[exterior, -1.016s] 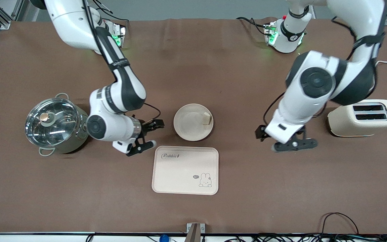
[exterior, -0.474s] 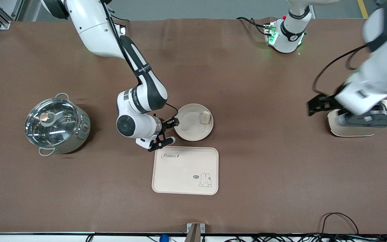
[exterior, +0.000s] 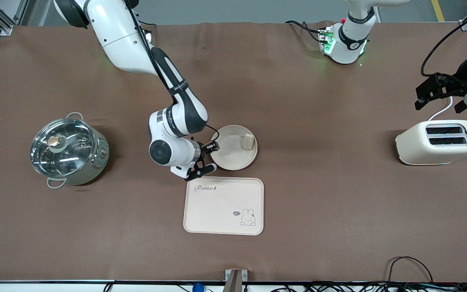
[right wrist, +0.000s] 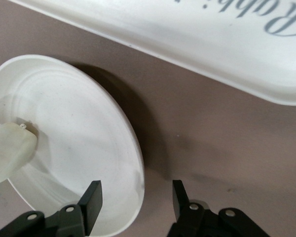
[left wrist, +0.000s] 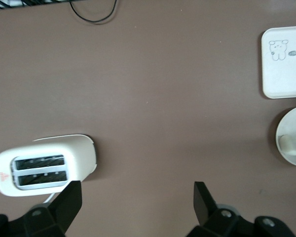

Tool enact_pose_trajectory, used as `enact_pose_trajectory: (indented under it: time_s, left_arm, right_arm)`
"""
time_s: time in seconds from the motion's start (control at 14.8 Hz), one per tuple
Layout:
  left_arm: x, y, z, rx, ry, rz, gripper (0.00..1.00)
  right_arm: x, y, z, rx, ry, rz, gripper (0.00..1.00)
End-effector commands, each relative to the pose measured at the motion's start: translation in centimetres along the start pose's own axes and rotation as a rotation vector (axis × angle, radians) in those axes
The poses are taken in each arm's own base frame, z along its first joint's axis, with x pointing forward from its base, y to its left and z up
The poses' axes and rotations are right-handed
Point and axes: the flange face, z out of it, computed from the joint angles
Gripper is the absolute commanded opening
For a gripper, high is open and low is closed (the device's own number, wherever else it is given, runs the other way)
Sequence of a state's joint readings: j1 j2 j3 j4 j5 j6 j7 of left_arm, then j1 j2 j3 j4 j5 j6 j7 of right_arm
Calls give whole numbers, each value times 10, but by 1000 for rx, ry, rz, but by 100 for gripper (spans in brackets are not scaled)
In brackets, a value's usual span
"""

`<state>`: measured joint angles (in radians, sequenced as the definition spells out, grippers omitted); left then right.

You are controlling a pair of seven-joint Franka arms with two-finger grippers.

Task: Place bun in plate and plate on tray

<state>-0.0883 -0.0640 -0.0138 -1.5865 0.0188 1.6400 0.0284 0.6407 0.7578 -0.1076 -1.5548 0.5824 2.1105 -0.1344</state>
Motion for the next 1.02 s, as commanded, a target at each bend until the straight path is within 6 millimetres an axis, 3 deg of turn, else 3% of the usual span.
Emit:
enact_pose_trajectory:
  time_s: [0.0, 0.14, 0.41, 0.68, 0.95]
  left_arm:
    - [-5, 8, 5, 11, -25, 27, 100]
    - [5, 20, -3, 8, -52, 50, 100]
    - [17, 18, 1, 8, -71, 50, 100]
    - [24, 9, -1, 9, -57, 34, 100]
    - [26, 12, 1, 11, -60, 40, 100]
  right_arm:
    - [-2, -3, 8, 21, 2, 2, 53]
    - [-2, -3, 10, 20, 0, 2, 46]
    - [0, -1, 13, 17, 8, 6, 28]
    - [0, 3, 17, 27, 4, 18, 22]
    - [0, 4, 16, 28, 1, 22, 15]
